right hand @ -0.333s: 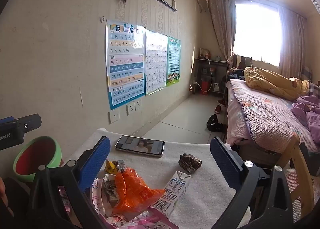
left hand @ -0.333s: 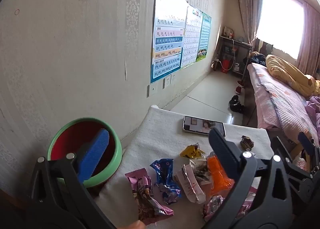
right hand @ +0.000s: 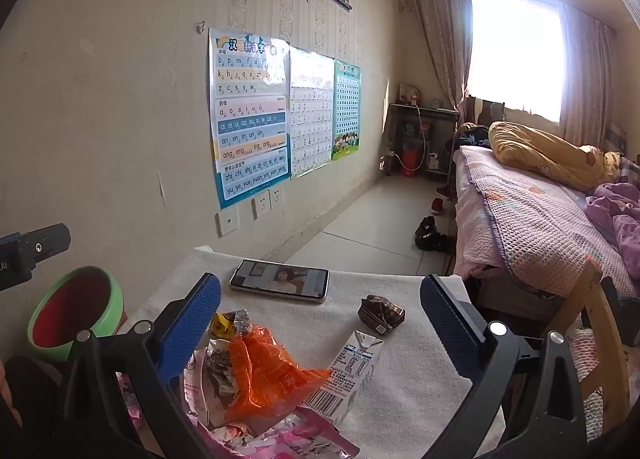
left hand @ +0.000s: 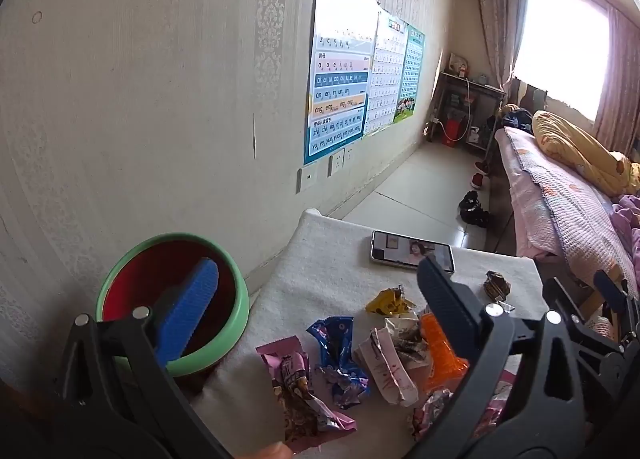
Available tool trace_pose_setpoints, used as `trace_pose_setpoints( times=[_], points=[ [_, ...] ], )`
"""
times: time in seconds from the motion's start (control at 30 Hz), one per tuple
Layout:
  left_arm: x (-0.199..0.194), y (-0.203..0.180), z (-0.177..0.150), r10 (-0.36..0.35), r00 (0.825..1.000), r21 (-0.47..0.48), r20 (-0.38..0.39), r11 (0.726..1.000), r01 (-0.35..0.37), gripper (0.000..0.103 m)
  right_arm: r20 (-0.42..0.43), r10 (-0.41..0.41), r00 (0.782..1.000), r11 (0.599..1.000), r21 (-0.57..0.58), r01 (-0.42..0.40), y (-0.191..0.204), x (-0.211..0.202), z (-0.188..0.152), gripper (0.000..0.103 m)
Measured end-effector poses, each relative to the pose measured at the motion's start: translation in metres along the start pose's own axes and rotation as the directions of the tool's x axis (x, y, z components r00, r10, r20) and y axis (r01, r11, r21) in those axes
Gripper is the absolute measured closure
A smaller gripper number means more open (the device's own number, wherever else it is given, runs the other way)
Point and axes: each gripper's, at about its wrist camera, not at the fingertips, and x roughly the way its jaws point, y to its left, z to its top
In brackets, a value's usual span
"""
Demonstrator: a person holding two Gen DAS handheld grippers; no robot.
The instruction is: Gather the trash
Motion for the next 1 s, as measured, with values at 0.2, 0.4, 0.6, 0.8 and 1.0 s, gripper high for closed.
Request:
trace_pose_setpoints(
  times=[0.2, 0.4, 0.6, 0.8, 1.0],
  points=[
    [-0.0015, -0.0008, -0.0005, -0.006, 1.0, -0.007, -0.011, 1.0, 0.006, 0.005, -0.003, -0.01, 1.0, 1.0, 0.007, 0.01, -0.0016, 0.0026, -0.0014, 0.007],
    [0.0009, 0.0032, -0.0003, -0.011, 1.0, -0.014, -0.02, 1.0, 0.011, 0.005, 0.005, -0.019, 1.0, 1.0, 0.012, 0.019, -0.003, 0.0024, -0.0016, 0.007],
    [0.0027, 0.0026, -0.0018, -0.023, 0.999, -0.013, -0.029, 1.0, 0.023, 0.005, 0.01, -0.03, 0.999, 0.999, 0.012, 0.03, -0.0038, 0.0023, -0.0025, 0.007],
    [0.0032, 0.0028, -0.0019, -0.03, 0.999, -0.014, -0.034, 0.999, 0.03, 0.005, 0.018, -0.04, 0.999, 0.999, 0.012, 0.039, -0.0042, 0.0012, -0.0032, 0.007],
    [0.0041, 0.0011, -0.0027, -0.025, 0.999, -0.009, -0.041, 1.0, 0.025, 0.005, 0.04, -0.052, 0.998, 0.999, 0.013, 0.052, -0.0051, -0.0017, -0.0012, 0.007]
  ],
)
